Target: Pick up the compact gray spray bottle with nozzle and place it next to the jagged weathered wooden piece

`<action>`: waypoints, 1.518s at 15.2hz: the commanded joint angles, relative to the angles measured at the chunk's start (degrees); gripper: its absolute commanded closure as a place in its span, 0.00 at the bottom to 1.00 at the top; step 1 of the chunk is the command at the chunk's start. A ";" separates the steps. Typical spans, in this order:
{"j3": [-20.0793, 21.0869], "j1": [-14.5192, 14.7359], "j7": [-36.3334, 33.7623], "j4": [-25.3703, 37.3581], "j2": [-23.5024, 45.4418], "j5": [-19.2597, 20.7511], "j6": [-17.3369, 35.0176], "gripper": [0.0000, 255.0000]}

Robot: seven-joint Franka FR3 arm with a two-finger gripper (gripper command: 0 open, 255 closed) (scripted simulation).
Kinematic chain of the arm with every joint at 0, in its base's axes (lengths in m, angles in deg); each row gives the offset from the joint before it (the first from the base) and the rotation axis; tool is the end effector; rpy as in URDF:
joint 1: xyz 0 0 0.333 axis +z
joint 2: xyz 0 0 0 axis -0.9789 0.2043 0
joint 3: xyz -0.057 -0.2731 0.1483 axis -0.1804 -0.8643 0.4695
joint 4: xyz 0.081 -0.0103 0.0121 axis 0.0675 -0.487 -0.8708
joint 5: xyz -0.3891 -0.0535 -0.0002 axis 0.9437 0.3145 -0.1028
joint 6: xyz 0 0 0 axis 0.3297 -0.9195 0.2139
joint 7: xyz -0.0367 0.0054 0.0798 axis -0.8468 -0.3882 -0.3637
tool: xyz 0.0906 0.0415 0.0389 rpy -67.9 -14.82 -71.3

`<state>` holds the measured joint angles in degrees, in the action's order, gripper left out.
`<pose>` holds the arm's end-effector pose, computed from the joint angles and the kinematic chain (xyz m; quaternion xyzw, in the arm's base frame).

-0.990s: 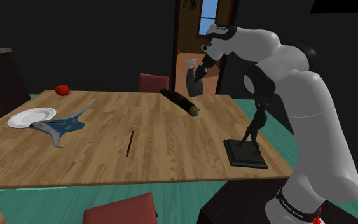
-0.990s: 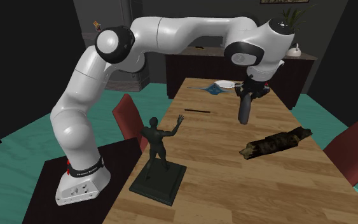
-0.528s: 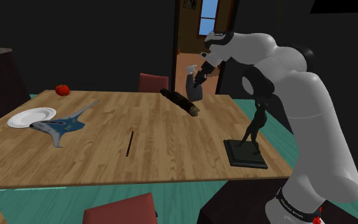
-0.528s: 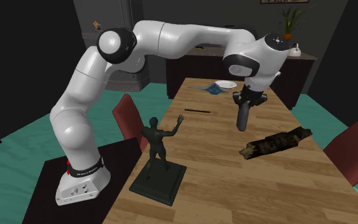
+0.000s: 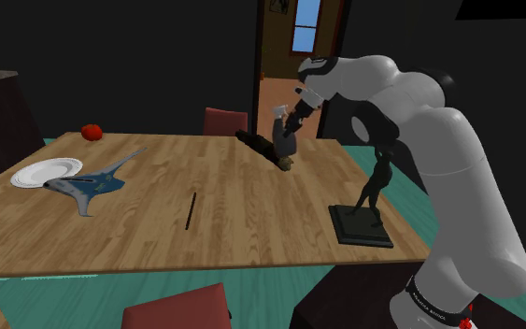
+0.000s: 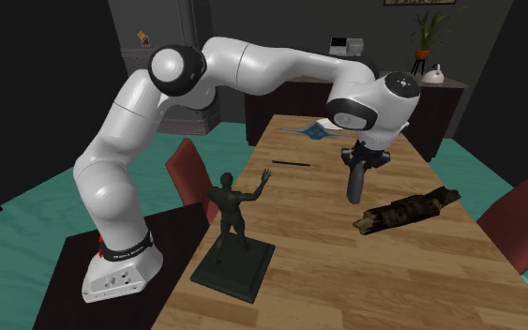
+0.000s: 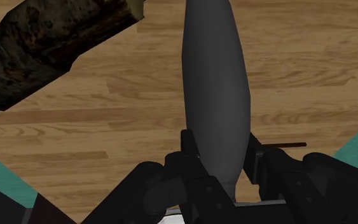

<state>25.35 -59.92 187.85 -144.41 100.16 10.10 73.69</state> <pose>0.6636 -0.2232 0.4177 -0.8607 -0.4333 -0.2385 0.1211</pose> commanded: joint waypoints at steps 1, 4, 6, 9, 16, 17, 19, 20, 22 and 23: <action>0.35 0.18 0.72 -0.87 0.45 -0.55 0.96 1.00; 0.91 0.14 1.88 -1.93 1.22 -1.38 2.15 1.00; 1.31 0.07 2.65 -2.57 1.78 -1.96 2.91 1.00; 1.96 -0.09 3.78 -3.41 2.67 -2.88 4.01 1.00; 3.62 -0.70 6.37 -4.88 4.98 -5.16 6.41 1.00; 3.87 -0.81 6.73 -5.03 5.33 -5.50 6.73 1.00; 4.59 -1.15 7.73 -5.40 6.36 -6.46 7.62 1.00; 4.59 -1.15 7.73 -5.40 6.36 -6.47 7.61 1.00; 4.54 -1.12 7.74 -5.40 6.38 -6.49 7.59 1.00; 4.53 -1.11 7.74 -5.40 6.39 -6.51 7.58 1.00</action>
<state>29.95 -60.91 195.49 -149.41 106.28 3.44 81.15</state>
